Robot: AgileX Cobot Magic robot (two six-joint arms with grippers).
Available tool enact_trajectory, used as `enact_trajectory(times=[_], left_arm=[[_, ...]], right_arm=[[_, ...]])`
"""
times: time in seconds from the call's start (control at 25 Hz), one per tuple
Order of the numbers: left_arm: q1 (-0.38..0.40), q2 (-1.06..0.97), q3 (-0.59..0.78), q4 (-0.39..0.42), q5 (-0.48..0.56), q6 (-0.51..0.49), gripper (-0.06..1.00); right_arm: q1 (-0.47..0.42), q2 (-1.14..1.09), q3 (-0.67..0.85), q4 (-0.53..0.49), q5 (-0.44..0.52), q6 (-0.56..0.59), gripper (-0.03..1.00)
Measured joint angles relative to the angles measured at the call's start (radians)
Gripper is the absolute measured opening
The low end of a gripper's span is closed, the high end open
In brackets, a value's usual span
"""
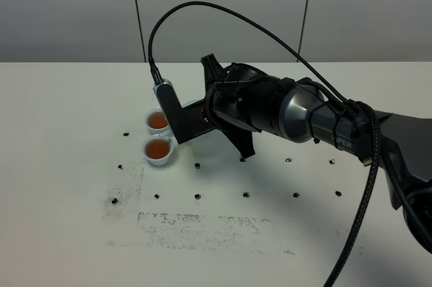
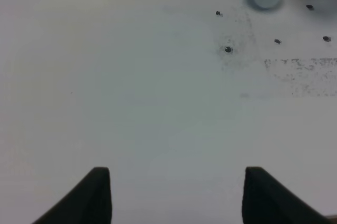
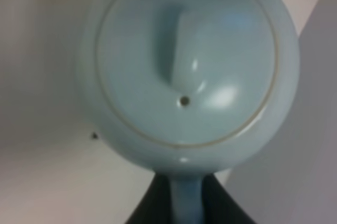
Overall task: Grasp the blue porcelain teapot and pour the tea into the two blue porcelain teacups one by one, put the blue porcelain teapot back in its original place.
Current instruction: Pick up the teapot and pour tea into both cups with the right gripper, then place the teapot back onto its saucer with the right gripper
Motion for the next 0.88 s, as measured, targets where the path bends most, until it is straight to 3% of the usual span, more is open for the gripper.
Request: enact_trajectory(times=[0.28, 0.44, 0.6, 0.88], left_arm=[[0.0, 0.0, 0.0, 0.0, 0.0, 0.0, 0.51], [0.0, 0.0, 0.0, 0.0, 0.0, 0.0, 0.51], [0.0, 0.0, 0.0, 0.0, 0.0, 0.0, 0.51], [0.0, 0.0, 0.0, 0.0, 0.0, 0.0, 0.51]], right_arm=[[-0.035, -0.068, 0.0, 0.295, 0.032, 0.001, 0.04], [-0.053, -0.131, 0.0, 0.456, 0.098, 0.069, 0.04], [-0.079, -0.141, 0.035, 0.567, 0.133, 0.257, 0.04], [-0.097, -0.164, 0.193, 0.683, 0.022, 0.63, 0.04]])
